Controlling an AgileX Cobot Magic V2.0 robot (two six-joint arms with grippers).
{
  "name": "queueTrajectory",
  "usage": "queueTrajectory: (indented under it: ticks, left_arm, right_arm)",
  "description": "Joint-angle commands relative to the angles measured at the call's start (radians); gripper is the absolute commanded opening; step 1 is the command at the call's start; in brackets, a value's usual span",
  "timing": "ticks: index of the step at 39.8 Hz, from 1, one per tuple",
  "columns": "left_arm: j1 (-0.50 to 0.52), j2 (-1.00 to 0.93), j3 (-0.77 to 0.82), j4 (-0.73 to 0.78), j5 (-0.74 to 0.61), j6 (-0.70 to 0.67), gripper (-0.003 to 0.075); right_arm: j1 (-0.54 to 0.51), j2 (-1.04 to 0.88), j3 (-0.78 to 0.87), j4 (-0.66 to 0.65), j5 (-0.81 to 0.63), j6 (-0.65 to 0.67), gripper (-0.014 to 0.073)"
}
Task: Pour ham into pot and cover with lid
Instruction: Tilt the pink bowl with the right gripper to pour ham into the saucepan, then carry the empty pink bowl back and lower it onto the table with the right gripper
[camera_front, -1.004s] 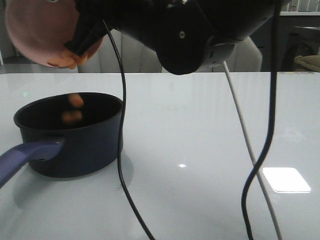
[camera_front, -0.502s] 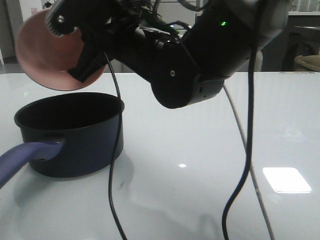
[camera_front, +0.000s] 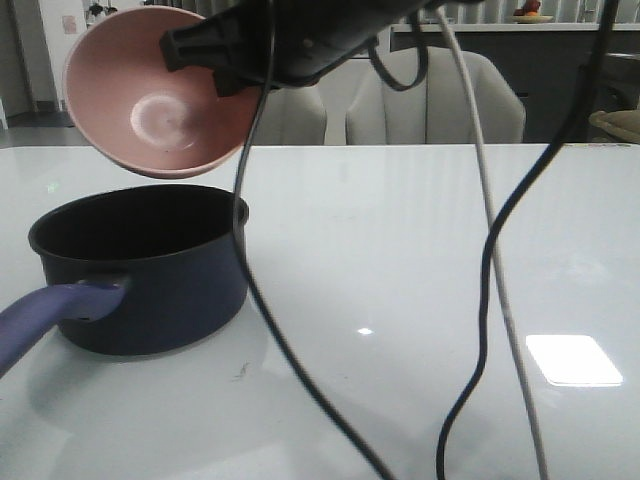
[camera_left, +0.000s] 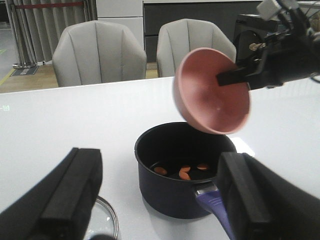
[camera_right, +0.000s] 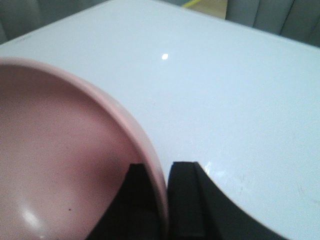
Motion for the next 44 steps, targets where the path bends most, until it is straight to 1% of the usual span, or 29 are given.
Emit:
queueTrajectory:
  ticks: [1, 2, 8, 14, 17, 22, 24, 31, 39, 44]
  left_arm:
    - [-0.008, -0.019, -0.024, -0.007, -0.086, -0.007, 0.0510]
    - [-0.008, -0.019, -0.024, -0.007, -0.086, -0.007, 0.0510]
    - [-0.008, -0.019, -0.024, -0.007, -0.086, -0.007, 0.0510]
    - [-0.008, -0.019, -0.024, -0.007, -0.086, -0.007, 0.0510]
    - [-0.008, -0.019, -0.024, -0.007, -0.086, -0.007, 0.0510]
    - [-0.008, -0.019, -0.024, -0.007, -0.086, -0.007, 0.0510]
    - [-0.008, -0.019, -0.024, -0.007, -0.086, -0.007, 0.0510]
    - [-0.008, -0.019, -0.024, -0.007, -0.086, -0.007, 0.0510]
    - [-0.008, -0.019, -0.024, -0.007, -0.086, -0.007, 0.0510]
    - [-0.008, -0.019, -0.024, -0.007, -0.086, -0.007, 0.0510]
  right_arm:
    - [-0.065, -0.114, -0.036, 0.003, 0.114, 0.008, 0.0132]
    - [-0.088, -0.129, -0.036, 0.003, 0.167, 0.008, 0.0132]
    - [-0.226, -0.184, -0.036, -0.011, 0.368, 0.008, 0.0136]
    - [-0.352, -0.198, -0.035, -0.102, 0.526, 0.012, 0.0136]
    - [-0.419, -0.191, -0.028, -0.154, 0.599, 0.062, 0.0136]
    - [-0.522, -0.163, -0.027, -0.160, 0.716, 0.163, 0.0136]
    - [-0.554, -0.147, -0.027, -0.160, 0.750, 0.173, 0.0136]
    - [-0.611, -0.076, -0.026, -0.163, 0.850, 0.174, 0.0136]
    - [-0.615, 0.007, -0.026, -0.216, 0.841, 0.173, 0.0137]
    - [-0.614, 0.039, -0.026, -0.217, 0.835, 0.174, 0.0148]
